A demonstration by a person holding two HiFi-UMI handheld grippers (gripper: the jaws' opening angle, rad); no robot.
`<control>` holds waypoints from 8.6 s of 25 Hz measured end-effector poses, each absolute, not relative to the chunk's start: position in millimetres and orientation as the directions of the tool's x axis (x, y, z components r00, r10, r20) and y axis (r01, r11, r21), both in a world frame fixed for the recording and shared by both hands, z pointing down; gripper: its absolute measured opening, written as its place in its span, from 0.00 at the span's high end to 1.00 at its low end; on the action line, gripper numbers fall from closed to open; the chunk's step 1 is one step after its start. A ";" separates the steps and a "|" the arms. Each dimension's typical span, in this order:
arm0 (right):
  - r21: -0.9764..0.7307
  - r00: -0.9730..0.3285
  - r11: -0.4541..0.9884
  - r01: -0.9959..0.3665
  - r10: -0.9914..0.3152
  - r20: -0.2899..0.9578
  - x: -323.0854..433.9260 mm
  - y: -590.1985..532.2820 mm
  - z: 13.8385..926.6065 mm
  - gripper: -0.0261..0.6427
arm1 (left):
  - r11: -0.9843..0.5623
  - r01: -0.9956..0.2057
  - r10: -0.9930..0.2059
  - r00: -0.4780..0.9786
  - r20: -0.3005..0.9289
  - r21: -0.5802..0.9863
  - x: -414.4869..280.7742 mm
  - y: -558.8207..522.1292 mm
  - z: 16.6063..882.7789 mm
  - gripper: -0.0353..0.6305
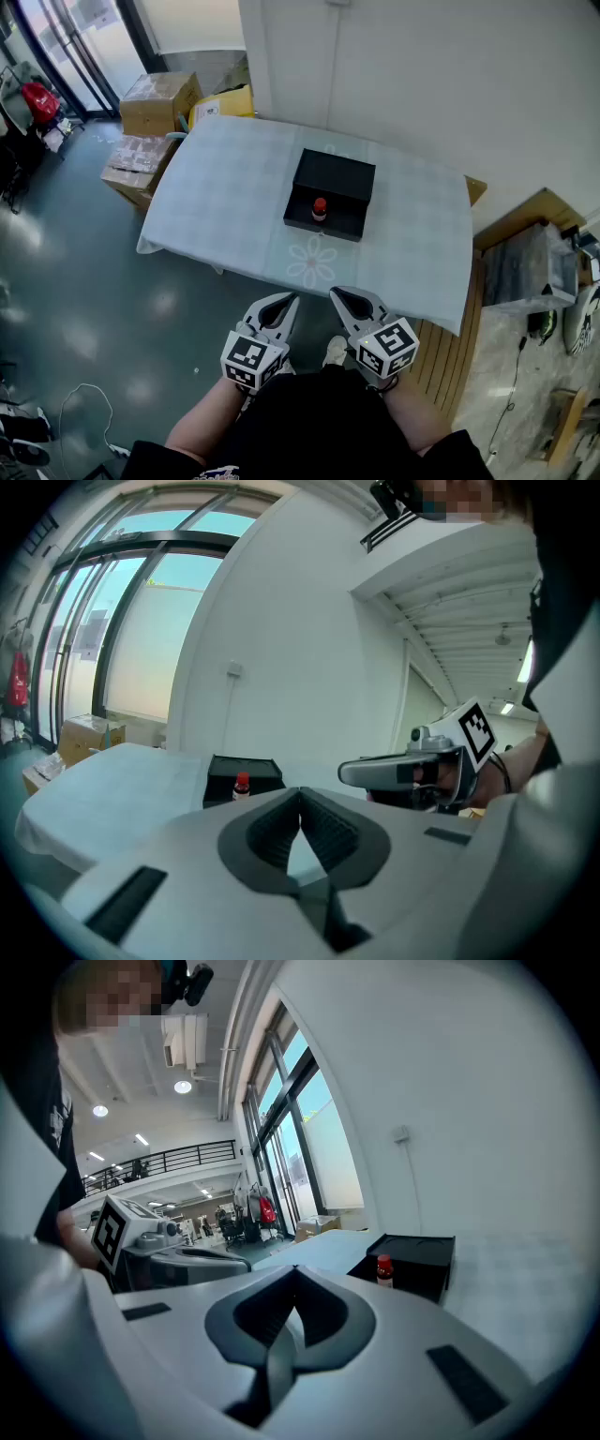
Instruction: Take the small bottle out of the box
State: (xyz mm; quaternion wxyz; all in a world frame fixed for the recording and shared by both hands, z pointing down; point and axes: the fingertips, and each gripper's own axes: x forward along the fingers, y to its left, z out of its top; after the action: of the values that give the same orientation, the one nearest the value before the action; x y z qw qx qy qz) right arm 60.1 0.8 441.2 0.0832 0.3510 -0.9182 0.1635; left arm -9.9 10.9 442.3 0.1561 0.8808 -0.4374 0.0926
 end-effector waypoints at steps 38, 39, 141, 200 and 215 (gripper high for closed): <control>-0.199 -0.719 0.693 -0.693 -0.640 0.271 -2.6 12.9 441.6 0.93 | -0.638 -0.748 -0.694 0.661 0.285 0.181 -67.5 30.8 451.6 0.91; -0.198 -0.714 0.689 -0.697 -0.645 0.271 -4.4 12.6 441.4 0.93 | -0.643 -0.744 -0.690 0.665 0.285 0.179 -69.9 31.3 451.8 0.91; -0.011 -0.709 0.832 -0.554 -0.465 0.530 33.1 -255.4 590.1 0.67 | -0.466 -0.847 -0.727 0.531 0.435 0.255 3.7 -118.6 529.9 0.91; 0.029 -0.658 0.714 -0.700 -0.659 0.365 4.6 -102.7 470.6 0.72 | -0.557 -0.807 -0.736 0.590 0.333 0.197 -77.4 -2.7 475.5 0.91; 0.004 -0.584 0.633 -0.774 -0.716 0.382 7.1 0.2 472.3 0.72 | -0.668 -0.717 -0.648 0.691 0.320 0.198 -78.0 56.6 475.3 0.91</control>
State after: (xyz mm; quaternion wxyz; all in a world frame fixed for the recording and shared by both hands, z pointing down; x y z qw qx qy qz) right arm 7.1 0.2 472.3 0.1768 0.4204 -0.8862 0.0819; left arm -78.0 56.6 475.3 0.1557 0.9063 -0.3765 0.1121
